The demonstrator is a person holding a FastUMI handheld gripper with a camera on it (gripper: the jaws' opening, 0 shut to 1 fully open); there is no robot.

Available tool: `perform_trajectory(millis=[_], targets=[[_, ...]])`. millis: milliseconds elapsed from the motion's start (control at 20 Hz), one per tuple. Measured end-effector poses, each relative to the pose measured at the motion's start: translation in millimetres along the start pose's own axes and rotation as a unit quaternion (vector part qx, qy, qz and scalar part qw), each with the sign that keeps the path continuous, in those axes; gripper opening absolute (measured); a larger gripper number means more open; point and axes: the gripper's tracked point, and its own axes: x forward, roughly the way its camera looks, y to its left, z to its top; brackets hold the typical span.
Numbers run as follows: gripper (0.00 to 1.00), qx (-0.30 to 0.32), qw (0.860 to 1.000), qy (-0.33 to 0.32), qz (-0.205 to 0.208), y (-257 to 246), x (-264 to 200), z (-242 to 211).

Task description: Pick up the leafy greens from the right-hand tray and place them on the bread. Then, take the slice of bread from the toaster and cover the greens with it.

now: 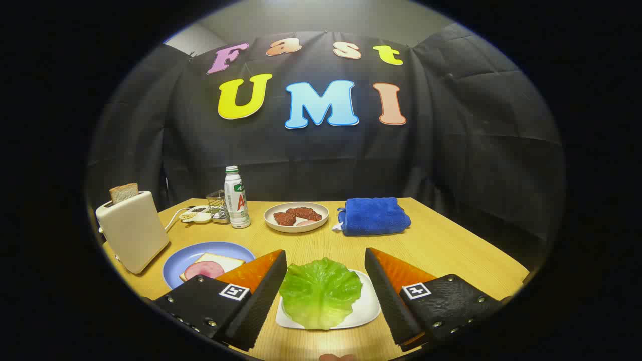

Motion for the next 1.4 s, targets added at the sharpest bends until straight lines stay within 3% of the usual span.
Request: perform_trajectory(millis=[950, 1400], targets=[[0.95, 0.002, 1.0, 0.011, 0.003, 4, 3, -7], [0.95, 0.004, 0.997, 0.073, -0.006, 2, 13, -33]])
